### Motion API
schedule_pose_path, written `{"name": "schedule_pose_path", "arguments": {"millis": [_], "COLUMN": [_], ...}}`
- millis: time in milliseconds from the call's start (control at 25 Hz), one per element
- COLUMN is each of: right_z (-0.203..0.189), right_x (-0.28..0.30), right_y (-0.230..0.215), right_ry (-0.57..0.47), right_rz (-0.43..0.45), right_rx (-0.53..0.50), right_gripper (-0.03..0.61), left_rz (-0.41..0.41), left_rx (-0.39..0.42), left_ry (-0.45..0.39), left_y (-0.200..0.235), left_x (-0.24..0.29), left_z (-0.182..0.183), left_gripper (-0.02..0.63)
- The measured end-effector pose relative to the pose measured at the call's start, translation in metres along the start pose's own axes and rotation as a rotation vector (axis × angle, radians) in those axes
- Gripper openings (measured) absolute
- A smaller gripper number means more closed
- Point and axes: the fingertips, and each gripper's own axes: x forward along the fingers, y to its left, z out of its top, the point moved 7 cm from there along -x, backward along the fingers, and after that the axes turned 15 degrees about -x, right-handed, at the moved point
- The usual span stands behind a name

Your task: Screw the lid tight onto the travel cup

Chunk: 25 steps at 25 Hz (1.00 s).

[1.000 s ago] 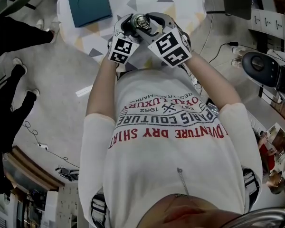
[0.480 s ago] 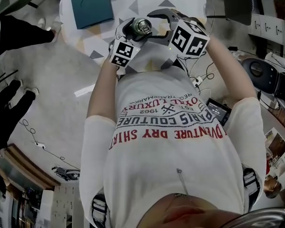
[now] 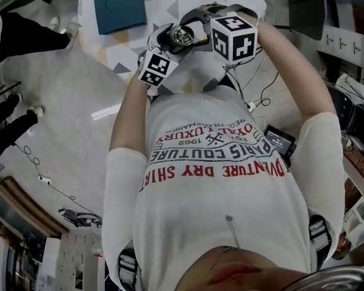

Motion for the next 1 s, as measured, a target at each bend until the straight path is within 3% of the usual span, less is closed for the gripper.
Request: {"name": "schedule_pose_path", "arguments": {"millis": [240, 440, 600, 1000], "right_z": [-0.003, -0.002, 0.001, 0.003], "right_x": [0.004, 0.003, 0.003, 0.009], "right_y": [0.004, 0.006, 0.010, 0.020], "right_ry": [-0.013, -0.003, 0.007, -0.024], "right_rz": [-0.058, -0.121, -0.198, -0.488], "right_rx": [0.015, 0.097, 0.209, 0.576], "right_gripper": [0.255, 0.255, 0.255, 0.253], "left_rz": [0.003, 0.007, 0.009, 0.011], "left_rx": [0.003, 0.006, 0.003, 0.015], "left_ry": [0.004, 0.014, 0.016, 0.004], "left_y": [0.001, 0.000, 0.000, 0.004], "left_x": [0.001, 0.001, 0.001, 0.001], "left_z": [-0.004, -0.001, -0.002, 0.000], "left_gripper": [0.382, 0.382, 0.382, 0.382]}}
